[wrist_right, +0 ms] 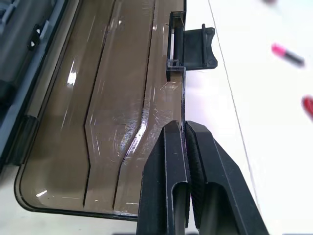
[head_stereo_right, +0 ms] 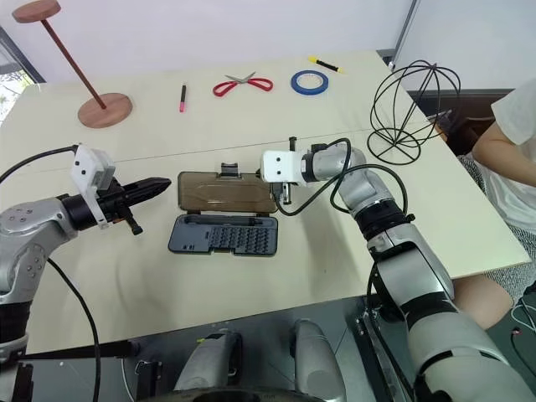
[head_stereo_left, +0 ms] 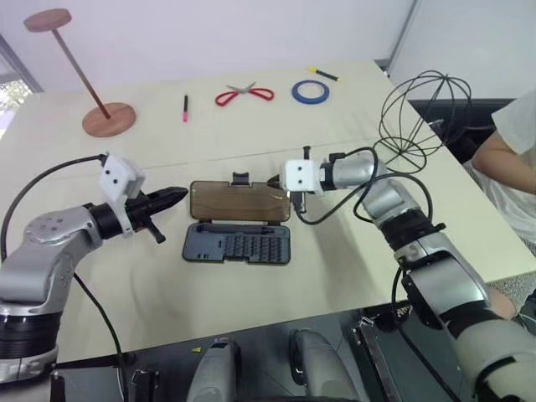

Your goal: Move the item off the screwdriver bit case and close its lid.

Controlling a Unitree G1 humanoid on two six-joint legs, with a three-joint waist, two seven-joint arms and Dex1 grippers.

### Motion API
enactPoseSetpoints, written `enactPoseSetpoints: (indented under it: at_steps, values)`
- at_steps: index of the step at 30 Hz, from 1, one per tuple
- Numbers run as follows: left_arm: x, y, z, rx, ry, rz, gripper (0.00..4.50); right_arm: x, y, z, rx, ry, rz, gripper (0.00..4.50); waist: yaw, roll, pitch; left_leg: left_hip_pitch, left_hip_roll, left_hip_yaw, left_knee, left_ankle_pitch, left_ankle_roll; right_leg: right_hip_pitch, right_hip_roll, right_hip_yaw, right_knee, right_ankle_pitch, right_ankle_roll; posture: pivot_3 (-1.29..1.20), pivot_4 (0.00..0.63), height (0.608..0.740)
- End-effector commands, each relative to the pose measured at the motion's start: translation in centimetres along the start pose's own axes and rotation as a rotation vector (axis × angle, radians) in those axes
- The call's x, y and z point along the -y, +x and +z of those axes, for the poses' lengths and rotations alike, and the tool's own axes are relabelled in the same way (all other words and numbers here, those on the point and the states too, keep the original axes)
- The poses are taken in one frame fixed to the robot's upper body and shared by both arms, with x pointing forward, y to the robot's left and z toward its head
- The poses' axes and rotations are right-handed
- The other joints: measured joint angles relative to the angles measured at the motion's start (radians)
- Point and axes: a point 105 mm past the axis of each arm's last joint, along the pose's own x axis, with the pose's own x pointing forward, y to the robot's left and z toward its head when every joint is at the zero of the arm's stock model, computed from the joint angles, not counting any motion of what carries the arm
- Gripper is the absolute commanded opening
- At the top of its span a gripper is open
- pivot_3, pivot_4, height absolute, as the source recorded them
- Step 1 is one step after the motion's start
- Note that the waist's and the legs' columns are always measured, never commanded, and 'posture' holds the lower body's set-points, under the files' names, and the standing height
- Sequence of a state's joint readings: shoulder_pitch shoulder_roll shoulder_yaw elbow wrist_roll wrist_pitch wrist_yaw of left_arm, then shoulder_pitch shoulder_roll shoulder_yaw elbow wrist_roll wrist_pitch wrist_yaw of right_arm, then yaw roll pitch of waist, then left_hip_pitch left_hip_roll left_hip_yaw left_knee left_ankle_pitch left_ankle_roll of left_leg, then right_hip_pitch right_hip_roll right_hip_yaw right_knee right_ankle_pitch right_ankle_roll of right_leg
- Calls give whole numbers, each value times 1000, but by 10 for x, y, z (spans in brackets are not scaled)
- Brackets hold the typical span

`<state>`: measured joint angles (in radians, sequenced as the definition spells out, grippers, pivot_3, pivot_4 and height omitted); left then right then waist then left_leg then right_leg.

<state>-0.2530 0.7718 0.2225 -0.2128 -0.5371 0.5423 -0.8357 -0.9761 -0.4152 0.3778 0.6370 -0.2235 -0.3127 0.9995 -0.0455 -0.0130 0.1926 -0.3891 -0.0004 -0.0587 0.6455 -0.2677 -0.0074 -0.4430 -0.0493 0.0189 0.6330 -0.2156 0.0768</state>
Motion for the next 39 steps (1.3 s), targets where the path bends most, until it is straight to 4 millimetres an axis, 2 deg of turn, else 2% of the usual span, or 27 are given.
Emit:
enactPoseSetpoints:
  at_steps: [1,10,22,32,35,39]
  values:
    - [-2,-2,12,38,18,2,0,-5,4,23,64,-105,55,58,0,0,0,0,0,0,0,0,0,0,0,0,0,0,0,0,150,740]
    - [0,-2,14,45,18,4,0,-15,14,36,112,-165,86,58,1,0,0,0,0,0,0,0,0,0,0,0,0,0,0,0,150,740]
    - [6,-1,13,44,4,0,0,-11,23,49,159,-194,62,58,2,0,0,0,0,0,0,0,-1,0,0,0,0,0,0,0,150,740]
    - [10,3,11,42,-4,-13,0,-9,20,35,99,-182,63,58,3,0,0,0,0,0,0,1,-1,0,0,0,0,0,0,0,150,740]
    - [12,5,12,47,-8,-23,0,-6,18,31,81,-162,51,886,3,0,0,0,0,0,0,1,-1,0,0,0,0,0,0,0,150,740]
    - [16,6,14,58,-17,-46,0,4,11,28,68,-111,9,3010,3,0,0,0,0,0,0,1,-1,0,0,0,0,0,0,0,150,740]
